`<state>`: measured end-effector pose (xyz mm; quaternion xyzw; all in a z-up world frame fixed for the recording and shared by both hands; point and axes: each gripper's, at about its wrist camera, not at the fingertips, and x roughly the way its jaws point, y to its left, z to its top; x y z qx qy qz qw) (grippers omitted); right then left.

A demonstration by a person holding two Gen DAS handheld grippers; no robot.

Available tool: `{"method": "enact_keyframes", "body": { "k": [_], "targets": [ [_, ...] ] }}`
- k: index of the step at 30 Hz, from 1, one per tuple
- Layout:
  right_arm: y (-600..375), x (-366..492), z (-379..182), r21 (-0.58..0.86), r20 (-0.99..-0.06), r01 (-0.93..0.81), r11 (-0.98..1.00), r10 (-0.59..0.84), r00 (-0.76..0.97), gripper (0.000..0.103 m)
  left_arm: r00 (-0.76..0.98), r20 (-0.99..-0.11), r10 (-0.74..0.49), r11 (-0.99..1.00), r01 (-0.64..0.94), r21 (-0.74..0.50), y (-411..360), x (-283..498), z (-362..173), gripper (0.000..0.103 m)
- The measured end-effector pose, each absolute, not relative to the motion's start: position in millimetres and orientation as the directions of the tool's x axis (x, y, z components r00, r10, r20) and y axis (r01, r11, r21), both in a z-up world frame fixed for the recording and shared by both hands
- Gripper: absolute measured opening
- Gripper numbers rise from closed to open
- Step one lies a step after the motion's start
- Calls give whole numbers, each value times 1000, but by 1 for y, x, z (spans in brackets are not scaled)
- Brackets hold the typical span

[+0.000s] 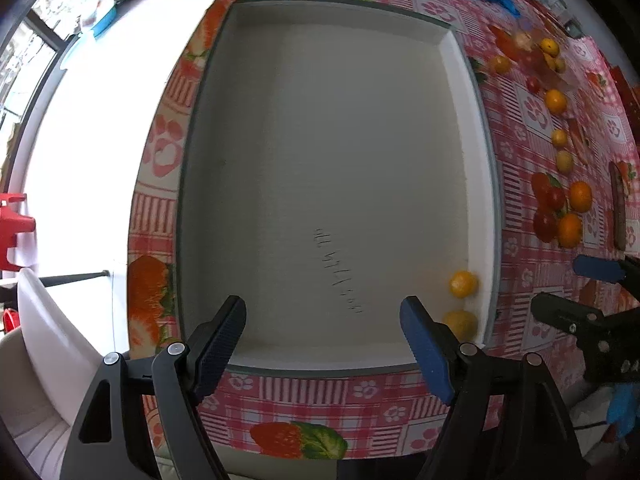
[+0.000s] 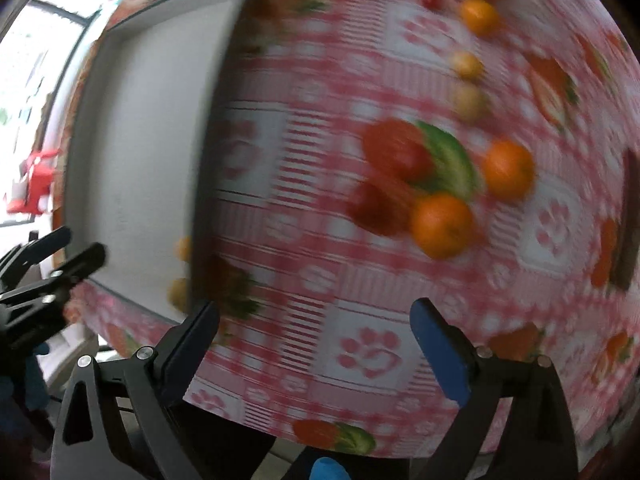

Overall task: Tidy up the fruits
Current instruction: 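Grasp a red cherry tomato with the left tool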

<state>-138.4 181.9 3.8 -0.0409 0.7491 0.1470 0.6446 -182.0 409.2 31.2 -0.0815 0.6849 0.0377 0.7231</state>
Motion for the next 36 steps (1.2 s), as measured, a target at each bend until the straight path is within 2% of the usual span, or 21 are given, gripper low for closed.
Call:
{"method": "enact_keyframes", "body": {
  "k": [11, 36],
  "targets": [
    [77, -140, -11, 109, -967, -33, 993, 99, -235, 97, 75, -995, -68, 995, -66, -73, 347, -150, 46, 80],
    [-41, -205, -38, 114, -956, 61, 992, 126, -265, 97, 75, -993, -88, 985, 157, -75, 250, -125, 45, 80]
  ]
}}
